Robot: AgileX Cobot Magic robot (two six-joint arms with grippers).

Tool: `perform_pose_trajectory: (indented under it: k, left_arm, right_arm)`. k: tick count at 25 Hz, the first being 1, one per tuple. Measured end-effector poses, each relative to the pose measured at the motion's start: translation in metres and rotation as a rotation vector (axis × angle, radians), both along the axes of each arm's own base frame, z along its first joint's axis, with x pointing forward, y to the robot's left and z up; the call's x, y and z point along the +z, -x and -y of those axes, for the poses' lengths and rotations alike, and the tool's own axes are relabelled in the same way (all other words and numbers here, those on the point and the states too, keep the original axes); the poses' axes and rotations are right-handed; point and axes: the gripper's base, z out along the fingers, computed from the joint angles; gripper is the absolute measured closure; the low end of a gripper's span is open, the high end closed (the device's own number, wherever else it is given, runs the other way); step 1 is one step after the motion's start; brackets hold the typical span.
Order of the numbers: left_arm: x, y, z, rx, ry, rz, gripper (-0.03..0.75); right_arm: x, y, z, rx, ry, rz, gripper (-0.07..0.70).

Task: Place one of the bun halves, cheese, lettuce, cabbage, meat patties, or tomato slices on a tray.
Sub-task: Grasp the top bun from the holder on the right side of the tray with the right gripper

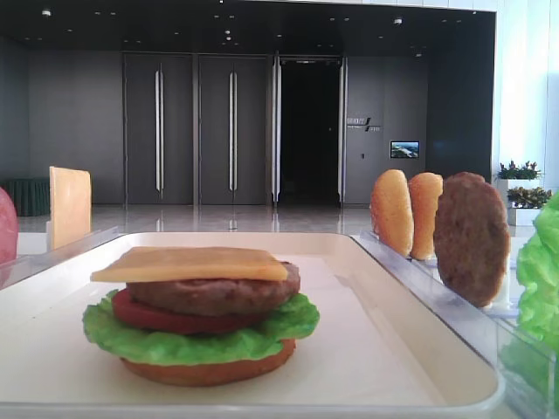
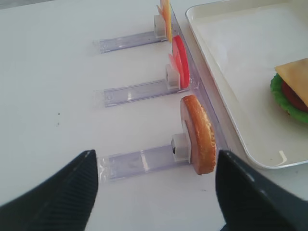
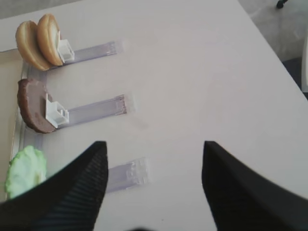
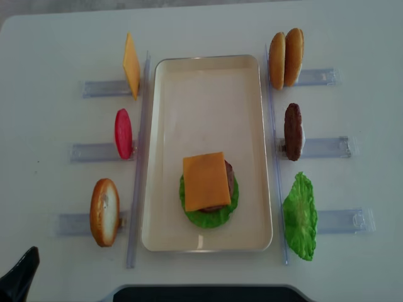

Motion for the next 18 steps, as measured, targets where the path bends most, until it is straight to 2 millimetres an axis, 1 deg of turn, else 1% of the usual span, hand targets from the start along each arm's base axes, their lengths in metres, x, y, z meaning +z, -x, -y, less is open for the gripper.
perform_pose_trajectory:
  k: [6, 10, 14, 18]
  left_arm:
    - [0.000, 0.000, 0.000, 0.000, 0.000, 0.000, 0.136]
    - [0.000, 0.000, 0.000, 0.000, 0.000, 0.000, 0.136]
    - [0.000, 0.000, 0.000, 0.000, 0.000, 0.000, 0.136]
    - [0.000, 0.000, 0.000, 0.000, 0.000, 0.000, 0.136]
  right_arm:
    - [0.041, -0.054, 0.005, 0.042, -0.008, -0.119, 0.157]
    - [0.067, -0.096, 0.010, 0.047, -0.030, -0.160, 0.144]
    - [0.080, -0.147, 0.017, 0.045, -0.040, -0.223, 0.143]
    - [0.087, -0.186, 0.023, 0.044, -0.040, -0.260, 0.141]
